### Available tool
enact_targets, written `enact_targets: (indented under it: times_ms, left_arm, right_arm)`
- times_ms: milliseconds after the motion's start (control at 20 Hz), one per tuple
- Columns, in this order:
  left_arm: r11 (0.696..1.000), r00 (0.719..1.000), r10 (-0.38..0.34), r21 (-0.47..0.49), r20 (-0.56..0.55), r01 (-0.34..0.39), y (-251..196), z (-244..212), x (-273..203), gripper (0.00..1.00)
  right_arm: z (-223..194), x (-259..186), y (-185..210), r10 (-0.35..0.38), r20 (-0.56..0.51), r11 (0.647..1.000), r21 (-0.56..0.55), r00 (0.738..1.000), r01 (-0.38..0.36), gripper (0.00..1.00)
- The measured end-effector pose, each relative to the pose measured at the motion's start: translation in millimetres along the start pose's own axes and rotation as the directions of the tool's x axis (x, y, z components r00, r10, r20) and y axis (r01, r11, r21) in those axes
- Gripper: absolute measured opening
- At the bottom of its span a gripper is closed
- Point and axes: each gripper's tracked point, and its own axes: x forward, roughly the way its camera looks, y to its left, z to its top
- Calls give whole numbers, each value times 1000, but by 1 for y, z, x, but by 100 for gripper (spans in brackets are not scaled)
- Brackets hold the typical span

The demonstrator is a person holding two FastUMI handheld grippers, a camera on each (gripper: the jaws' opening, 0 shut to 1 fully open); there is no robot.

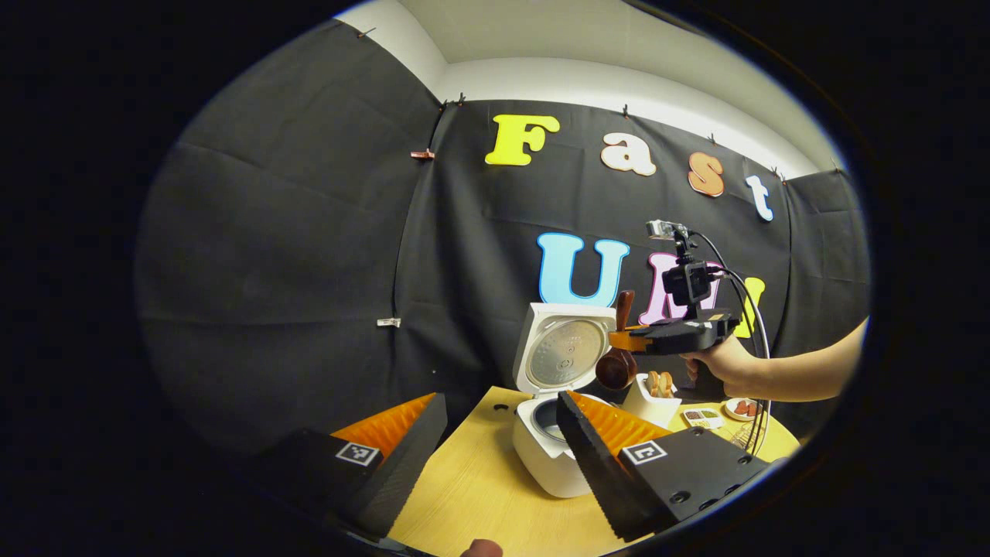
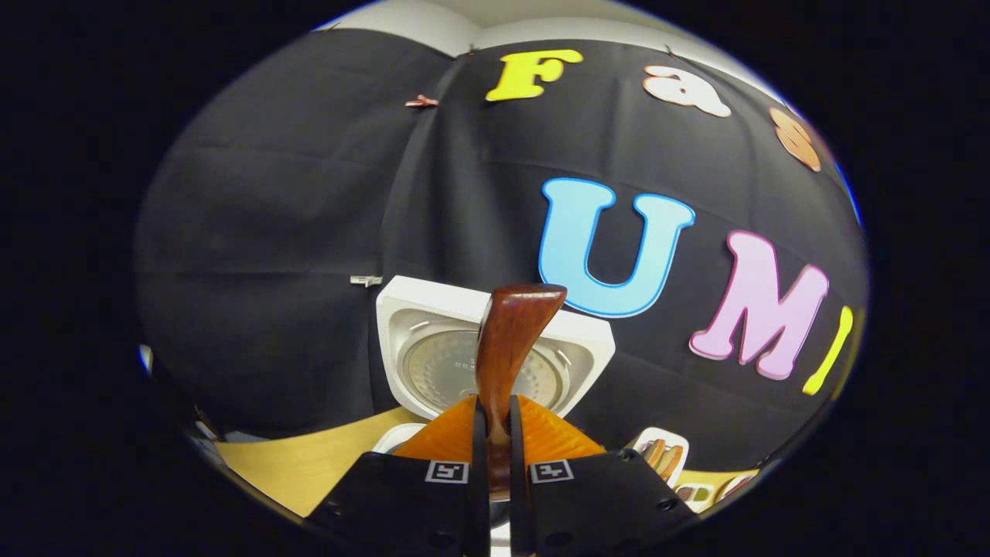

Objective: Close the left gripper, press the button to open the rice cooker; take a wooden spoon from the chopstick holder with the right hand, scoop a spoonful of rice and pour it into the rice cooker, then put the wooden spoon back into the chopstick holder.

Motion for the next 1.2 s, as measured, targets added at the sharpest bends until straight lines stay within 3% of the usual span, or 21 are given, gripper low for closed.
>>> enact_targets:
  times_ms: [200,300,350,400,850,1200]
  left_arm:
    - [1000,1000,-4,2,2,4,-9,2,-4,98]
    - [1000,1000,-8,5,3,8,-17,2,-6,98]
    - [1000,1000,-11,10,5,11,-22,2,-8,98]
    - [1000,1000,-14,15,6,14,-26,2,-10,98]
    - [998,998,-55,15,5,55,-70,6,-10,98]
    - [996,997,-83,28,1,83,-115,4,0,98]
  right_arm:
    - [-3,-19,-21,13,-5,958,286,1000,-11,14]
    - [-5,-35,-36,14,11,929,369,1000,-18,14]
    - [-5,-45,-45,12,18,917,399,1000,-18,10]
    - [-5,-56,-55,5,28,907,420,1000,-16,14]
    - [-20,-174,-190,-157,88,875,474,984,97,14]
    - [-79,-260,-308,-320,37,832,489,947,262,14]
